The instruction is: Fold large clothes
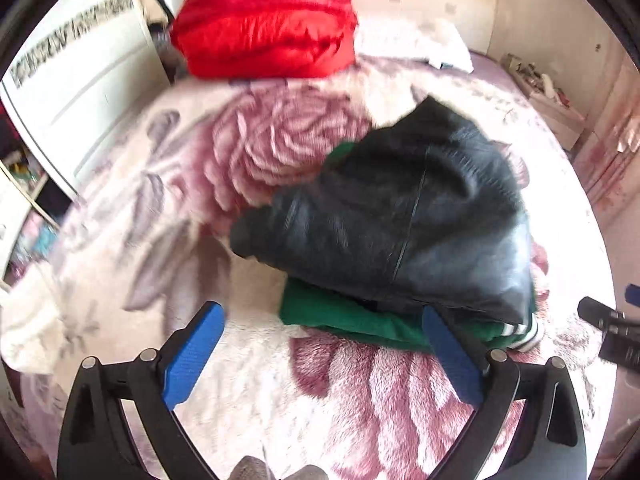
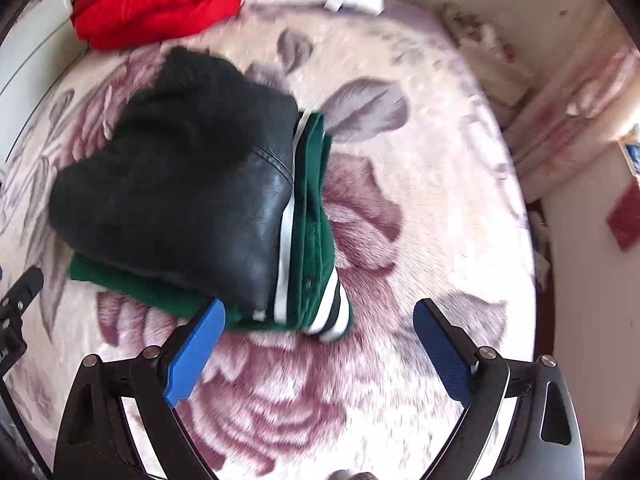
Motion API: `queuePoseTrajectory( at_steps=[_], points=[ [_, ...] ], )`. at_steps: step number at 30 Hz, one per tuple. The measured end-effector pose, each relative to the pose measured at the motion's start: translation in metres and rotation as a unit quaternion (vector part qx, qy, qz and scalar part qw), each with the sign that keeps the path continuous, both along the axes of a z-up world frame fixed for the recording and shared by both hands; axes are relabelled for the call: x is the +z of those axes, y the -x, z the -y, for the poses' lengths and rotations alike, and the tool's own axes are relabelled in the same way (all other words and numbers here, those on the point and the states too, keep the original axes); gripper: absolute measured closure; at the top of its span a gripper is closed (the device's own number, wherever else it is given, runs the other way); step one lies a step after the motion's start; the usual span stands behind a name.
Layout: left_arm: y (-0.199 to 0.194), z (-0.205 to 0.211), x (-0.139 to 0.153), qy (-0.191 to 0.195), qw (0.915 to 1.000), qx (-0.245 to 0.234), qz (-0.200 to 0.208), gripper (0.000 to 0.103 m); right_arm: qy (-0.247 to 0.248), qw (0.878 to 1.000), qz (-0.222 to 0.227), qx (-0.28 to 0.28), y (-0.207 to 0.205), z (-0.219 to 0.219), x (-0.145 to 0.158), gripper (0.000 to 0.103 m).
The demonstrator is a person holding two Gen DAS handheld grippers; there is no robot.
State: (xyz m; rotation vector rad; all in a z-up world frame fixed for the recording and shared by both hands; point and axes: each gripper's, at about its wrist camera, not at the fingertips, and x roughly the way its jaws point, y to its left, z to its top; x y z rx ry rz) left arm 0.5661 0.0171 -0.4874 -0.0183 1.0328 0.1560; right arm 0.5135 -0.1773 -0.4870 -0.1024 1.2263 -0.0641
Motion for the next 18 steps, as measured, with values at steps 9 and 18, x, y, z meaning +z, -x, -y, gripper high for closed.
queuePoseTrajectory(
  at_steps=[9,18],
  points=[
    [0.076,-0.01,0.118,-0.005,0.999,-0.016,0.041,0.001,0.038,0.995,0.073,-0.049,0.1,0.027,0.141,0.003],
    [0.173,-0.023,0.231,0.006,0.9959,-0.04,0.081,0.001,0.044,0.986,0.145,-0.07,0.218,0.009,0.29,0.003]
  ],
)
